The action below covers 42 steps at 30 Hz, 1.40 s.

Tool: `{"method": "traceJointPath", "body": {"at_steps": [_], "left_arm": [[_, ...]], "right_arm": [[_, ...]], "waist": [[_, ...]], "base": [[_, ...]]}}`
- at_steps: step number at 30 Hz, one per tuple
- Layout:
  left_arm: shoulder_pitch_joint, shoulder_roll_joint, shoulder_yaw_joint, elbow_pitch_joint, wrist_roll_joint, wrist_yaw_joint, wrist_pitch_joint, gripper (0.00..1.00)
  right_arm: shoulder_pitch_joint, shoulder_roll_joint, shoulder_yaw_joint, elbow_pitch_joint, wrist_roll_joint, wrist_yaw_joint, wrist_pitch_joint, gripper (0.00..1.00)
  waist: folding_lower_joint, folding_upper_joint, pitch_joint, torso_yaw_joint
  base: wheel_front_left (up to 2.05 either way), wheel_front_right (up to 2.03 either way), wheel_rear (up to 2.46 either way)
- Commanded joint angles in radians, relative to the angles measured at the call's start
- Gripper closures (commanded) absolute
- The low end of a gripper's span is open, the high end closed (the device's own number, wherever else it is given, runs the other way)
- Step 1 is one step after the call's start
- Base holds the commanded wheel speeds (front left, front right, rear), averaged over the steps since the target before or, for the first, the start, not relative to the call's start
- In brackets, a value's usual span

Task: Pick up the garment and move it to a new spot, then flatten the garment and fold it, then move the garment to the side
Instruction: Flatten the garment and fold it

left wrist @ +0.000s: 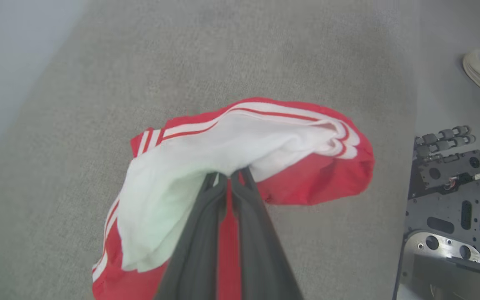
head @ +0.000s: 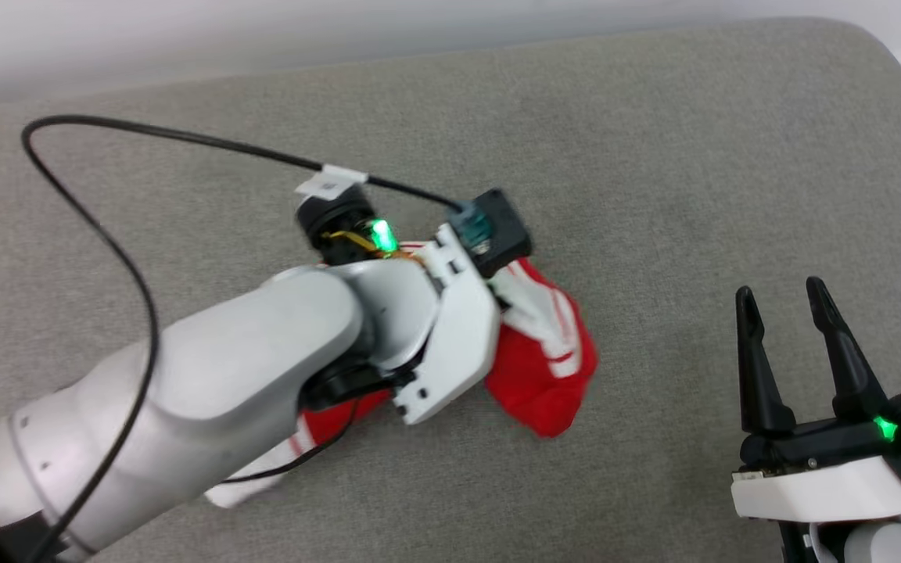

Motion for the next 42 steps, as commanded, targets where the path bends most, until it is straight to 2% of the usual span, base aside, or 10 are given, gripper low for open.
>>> {"method": "traceJointPath", "body": {"at_steps": [1,9,10,17,23,24,25,26,34,42], "left_arm": [[-0.024,-0.052,-0.002,0.026,0.004,0.000,-0.018,1.00],[-0.047,-0.232,-0.005,0.166,0.098,0.000,-0.018,1.00],[-0.038,-0.274,-0.006,0.208,0.127,0.000,-0.019,1.00],[0.029,-0.360,-0.007,0.297,0.229,0.000,0.026,1.00],[0.111,-0.372,-0.010,0.314,0.261,-0.001,0.055,1.00],[0.111,-0.375,-0.009,0.317,0.262,-0.001,0.030,0.76],[0.101,-0.380,-0.008,0.318,0.270,-0.001,-0.004,0.06],[0.089,-0.383,-0.006,0.322,0.272,-0.001,-0.040,0.00],[0.025,-0.397,0.032,0.433,0.298,0.011,-0.439,0.00],[0.110,-0.299,0.183,0.465,0.316,0.199,-0.759,0.00]], "right_arm": [[-0.019,-0.001,0.001,-0.006,0.010,0.000,-0.002,0.00],[-0.051,0.000,-0.001,-0.009,0.032,0.000,-0.002,0.00],[-0.059,-0.001,-0.002,-0.008,0.040,0.000,-0.002,0.00],[-0.080,-0.001,0.001,-0.005,0.059,0.000,-0.002,0.00],[-0.084,0.000,-0.005,0.001,0.061,0.000,-0.002,0.00],[-0.084,-0.001,-0.010,0.002,0.057,0.000,-0.002,0.00],[-0.082,-0.001,-0.014,0.003,0.054,0.000,-0.002,0.00],[-0.078,0.000,-0.017,0.003,0.049,0.000,-0.002,0.00],[-0.043,-0.001,-0.046,-0.006,-0.012,0.000,-0.002,0.00],[-0.071,-0.001,-0.084,-0.038,-0.139,0.000,-0.002,0.00]], "waist": [[0.0000,0.0000,0.031,-0.030],[0.0000,0.0000,0.120,-0.105],[0.0000,0.0000,0.144,-0.122],[0.0000,0.0000,0.193,-0.155],[0.0000,0.0000,0.195,-0.159],[0.0000,0.0000,0.189,-0.155],[0.0000,0.0000,0.182,-0.149],[0.0000,0.0000,0.173,-0.142],[0.0000,0.0000,0.063,-0.066],[0.0000,0.0000,-0.039,-0.006]], "base": [[0.00,0.00,0.00],[0.00,0.00,0.00],[0.00,0.00,0.00],[0.00,0.00,0.00],[0.00,0.00,0.00],[0.00,0.00,0.00],[0.00,0.00,0.00],[0.00,0.00,0.00],[0.00,0.00,0.00],[0.00,0.00,0.00]]}}
